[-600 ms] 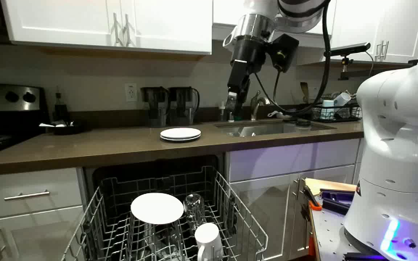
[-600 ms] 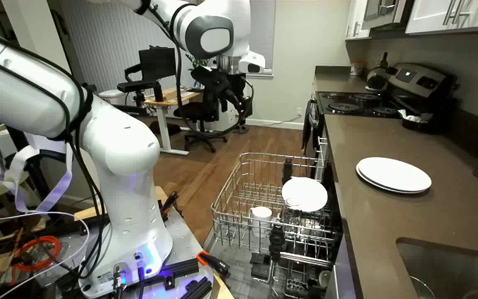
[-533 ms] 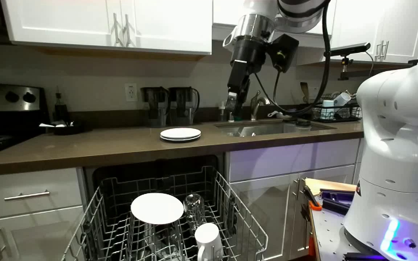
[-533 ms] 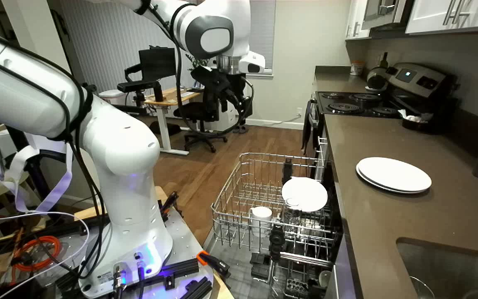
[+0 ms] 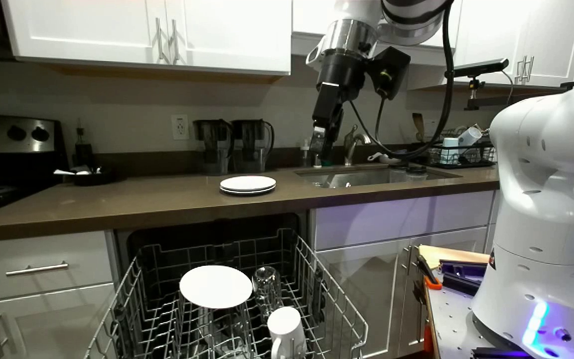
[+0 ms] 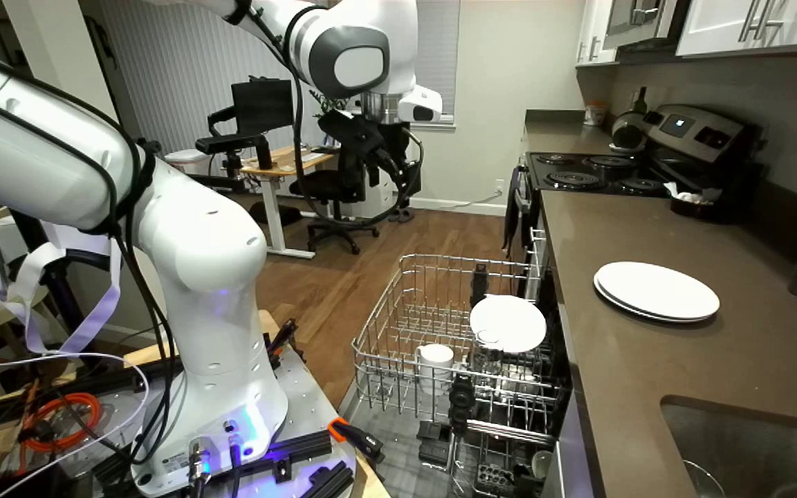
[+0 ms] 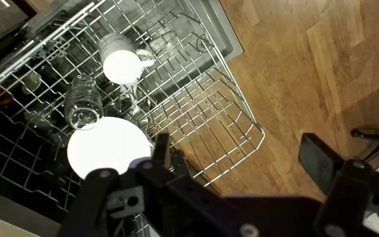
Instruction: Put the plate in the dishwasher on its side
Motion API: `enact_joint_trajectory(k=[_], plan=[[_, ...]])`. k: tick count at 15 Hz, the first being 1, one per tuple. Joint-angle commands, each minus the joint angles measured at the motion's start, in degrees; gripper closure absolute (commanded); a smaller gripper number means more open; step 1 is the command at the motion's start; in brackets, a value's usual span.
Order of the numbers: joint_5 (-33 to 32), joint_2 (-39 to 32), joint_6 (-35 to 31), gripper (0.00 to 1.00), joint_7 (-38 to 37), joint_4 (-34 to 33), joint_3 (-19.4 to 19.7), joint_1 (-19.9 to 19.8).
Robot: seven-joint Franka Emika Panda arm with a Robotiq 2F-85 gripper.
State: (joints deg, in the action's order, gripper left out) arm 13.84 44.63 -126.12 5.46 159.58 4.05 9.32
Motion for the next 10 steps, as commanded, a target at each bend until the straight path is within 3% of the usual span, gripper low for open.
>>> enact_joint_trajectory(k=[1,2,4,10], plan=[[0.53,-0.02,0.33,0.00,0.43,-0.17,-0.62,-0.69],[0.53,-0.02,0.33,0.00,0.43,-0.17,-0.62,-0.69],[-3.91,-5.18,6.44,0.00,-1.16,-5.95,-1.73,-2.96],[-17.34,-24.23,17.16,0.00,-1.21,-27.73,-5.60,-6.04]])
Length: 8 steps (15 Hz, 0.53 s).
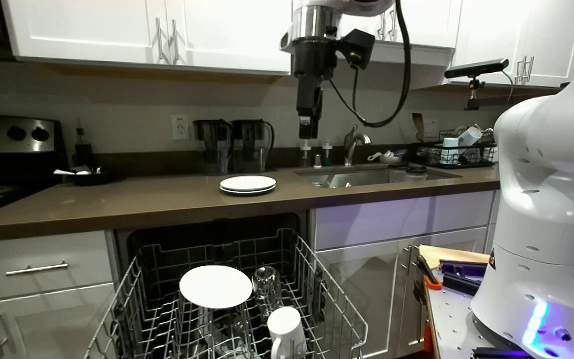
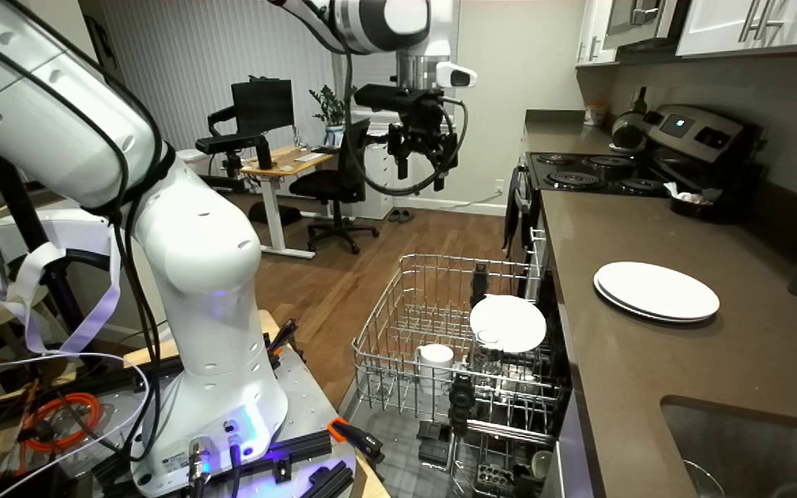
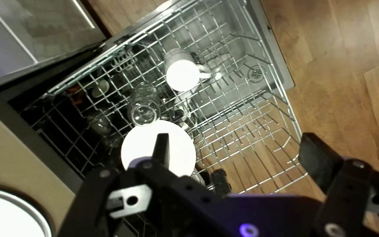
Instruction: Put the plate in the dishwasher on its side
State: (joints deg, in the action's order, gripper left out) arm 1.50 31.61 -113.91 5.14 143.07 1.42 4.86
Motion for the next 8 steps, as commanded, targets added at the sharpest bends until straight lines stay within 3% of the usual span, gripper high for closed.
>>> enact_joint_trajectory(k=[1,8], plan=[[-7.15,-14.50,5.87,0.00,-1.11,-14.34,-3.86,-1.68],[-26.38,-39.45,14.26,0.00,-10.10,-36.92,-9.10,1.02]])
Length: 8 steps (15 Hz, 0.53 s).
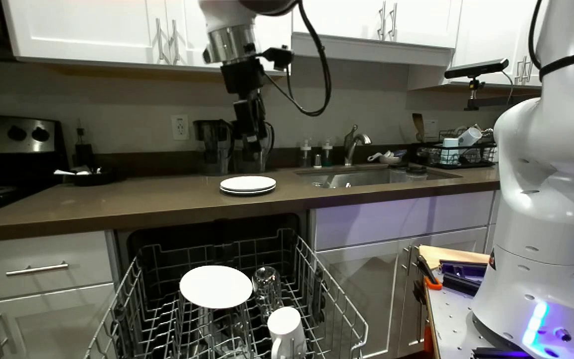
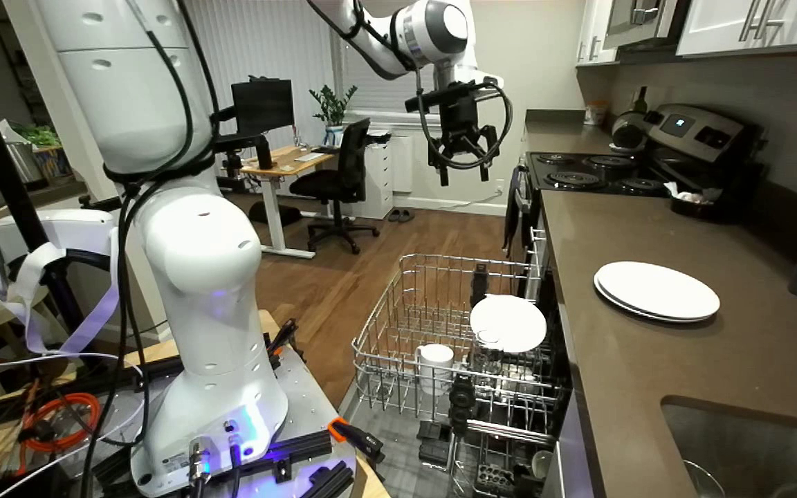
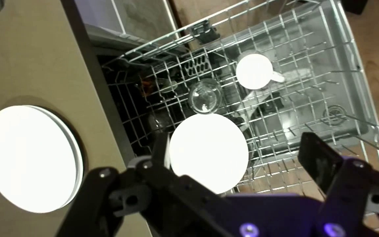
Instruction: Put the plate in the dishwasher on its side
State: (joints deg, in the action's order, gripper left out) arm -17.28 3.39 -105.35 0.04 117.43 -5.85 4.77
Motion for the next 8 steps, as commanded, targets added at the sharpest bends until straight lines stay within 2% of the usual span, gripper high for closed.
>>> enact_joint_trajectory(k=[1,2,3,4,6,8], plan=[[-10.67,-14.92,7.39,0.00,-6.45,-14.46,-1.96,2.09],[-13.20,-18.54,9.54,0.00,-6.84,-17.61,-1.80,3.28],[-10.60,-21.64,7.91,0.00,1.56,-20.85,-1.97,3.66],[-9.80,-14.53,5.12,0.00,-3.41,-12.64,-0.96,3.26],[-9.75,-17.74,5.06,0.00,-3.25,-14.68,-0.83,3.96],[-9.77,-17.16,5.07,0.00,-3.29,-14.47,-0.61,3.82]])
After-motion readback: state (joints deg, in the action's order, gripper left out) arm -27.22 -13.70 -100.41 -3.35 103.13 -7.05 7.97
